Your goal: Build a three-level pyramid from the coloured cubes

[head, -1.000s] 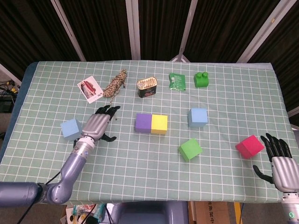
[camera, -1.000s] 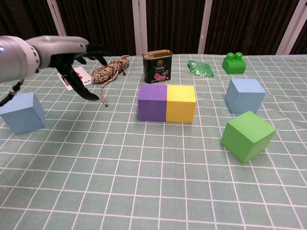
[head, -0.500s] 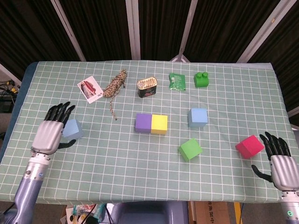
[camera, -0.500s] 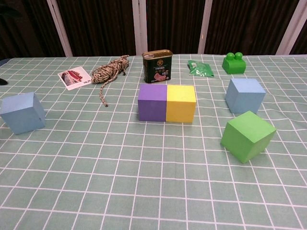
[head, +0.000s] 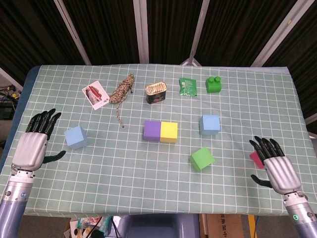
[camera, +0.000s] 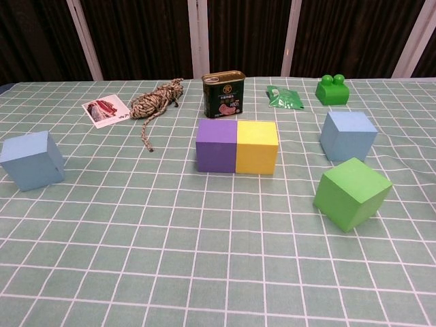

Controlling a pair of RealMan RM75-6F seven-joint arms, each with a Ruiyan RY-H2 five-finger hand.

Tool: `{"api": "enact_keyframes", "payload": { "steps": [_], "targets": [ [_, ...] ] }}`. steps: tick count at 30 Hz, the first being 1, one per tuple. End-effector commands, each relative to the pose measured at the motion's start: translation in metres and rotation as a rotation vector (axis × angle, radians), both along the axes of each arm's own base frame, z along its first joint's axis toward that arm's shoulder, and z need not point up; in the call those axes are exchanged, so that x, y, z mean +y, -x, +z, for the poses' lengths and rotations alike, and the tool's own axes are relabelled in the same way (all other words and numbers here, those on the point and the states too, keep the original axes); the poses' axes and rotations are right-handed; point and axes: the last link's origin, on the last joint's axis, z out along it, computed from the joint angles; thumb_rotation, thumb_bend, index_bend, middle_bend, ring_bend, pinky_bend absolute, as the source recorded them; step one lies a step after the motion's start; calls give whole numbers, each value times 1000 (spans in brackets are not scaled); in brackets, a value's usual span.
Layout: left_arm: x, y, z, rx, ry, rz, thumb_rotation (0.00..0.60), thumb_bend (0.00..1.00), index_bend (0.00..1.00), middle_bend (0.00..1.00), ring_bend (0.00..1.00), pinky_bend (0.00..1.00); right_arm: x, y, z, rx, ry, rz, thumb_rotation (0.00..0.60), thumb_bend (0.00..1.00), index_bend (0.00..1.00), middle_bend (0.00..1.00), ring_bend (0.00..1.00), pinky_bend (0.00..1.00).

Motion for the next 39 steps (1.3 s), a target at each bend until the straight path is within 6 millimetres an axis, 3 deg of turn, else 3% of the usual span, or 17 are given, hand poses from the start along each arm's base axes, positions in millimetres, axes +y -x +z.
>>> {"api": "enact_keyframes", "payload": {
  "steps": [1,11,19,39],
  "targets": [
    [1,1,0,3,3,1,600,100,0,0,0,59,-11,-13,-10,86,-104,80,600,206,0,4,0,0],
    [1,-1,-3,2,20,-3,600,100,0,0,0,59,-34,-29,-51,172,-220,166,600,205,0,117,20,0],
    [1,-1,0,-11,17,-4,600,100,0,0,0,59,-44,-37,-74,180,-260,192,600,205,0,124,23,0],
    [0,1,6,-33,1,0,600,100,0,0,0,59,-66,-64,-109,161,-316,236,600,205,0,146,47,0]
  ]
}}
